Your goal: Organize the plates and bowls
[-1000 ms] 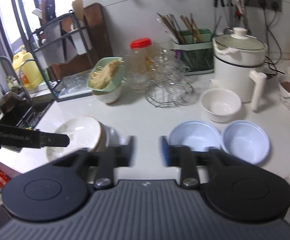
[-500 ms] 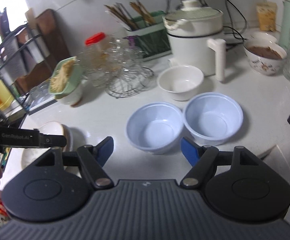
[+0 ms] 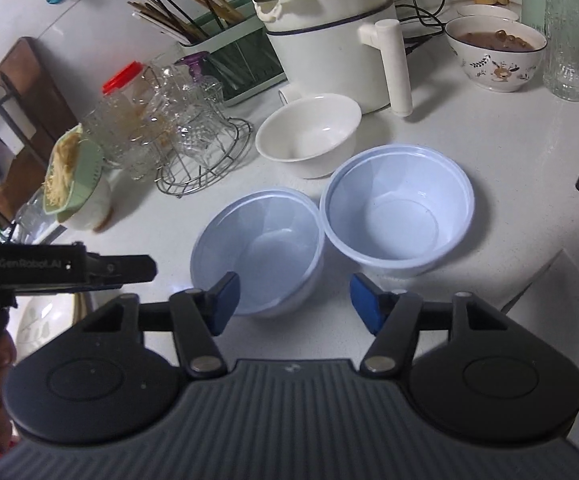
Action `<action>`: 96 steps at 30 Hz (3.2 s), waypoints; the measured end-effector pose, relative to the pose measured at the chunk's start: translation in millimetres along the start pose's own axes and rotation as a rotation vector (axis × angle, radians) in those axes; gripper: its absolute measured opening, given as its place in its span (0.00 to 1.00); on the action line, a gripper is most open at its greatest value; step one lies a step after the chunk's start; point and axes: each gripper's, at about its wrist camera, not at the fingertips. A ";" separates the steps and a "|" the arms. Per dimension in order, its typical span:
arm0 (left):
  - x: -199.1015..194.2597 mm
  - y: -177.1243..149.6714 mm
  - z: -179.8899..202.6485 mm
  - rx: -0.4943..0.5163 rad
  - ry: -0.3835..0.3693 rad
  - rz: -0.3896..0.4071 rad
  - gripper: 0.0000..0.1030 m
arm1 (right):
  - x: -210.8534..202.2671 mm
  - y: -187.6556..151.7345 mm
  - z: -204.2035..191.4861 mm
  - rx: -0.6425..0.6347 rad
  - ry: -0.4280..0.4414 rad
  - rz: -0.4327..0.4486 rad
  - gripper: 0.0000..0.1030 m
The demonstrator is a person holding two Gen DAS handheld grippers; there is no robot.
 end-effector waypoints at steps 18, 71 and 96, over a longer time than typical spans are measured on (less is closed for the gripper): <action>45.3 12.5 1.6 0.008 -0.074 -0.054 0.20 | 41.3 2.8 8.5 0.027 -0.001 -0.060 0.18; -134.1 -1.4 -9.1 -0.080 0.237 0.121 0.20 | -32.8 26.8 -74.8 -0.163 0.197 0.018 0.50; -223.5 -56.5 43.8 -0.068 0.183 0.193 0.21 | -136.2 15.2 -66.8 -0.197 0.160 0.135 0.50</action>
Point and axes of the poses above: each gripper's, at about its wrist camera, not at the fingertips, and x roughly the way its jaws point, z to its right, y to its top, and after that the axes turned 7 degrees about z, right-handed
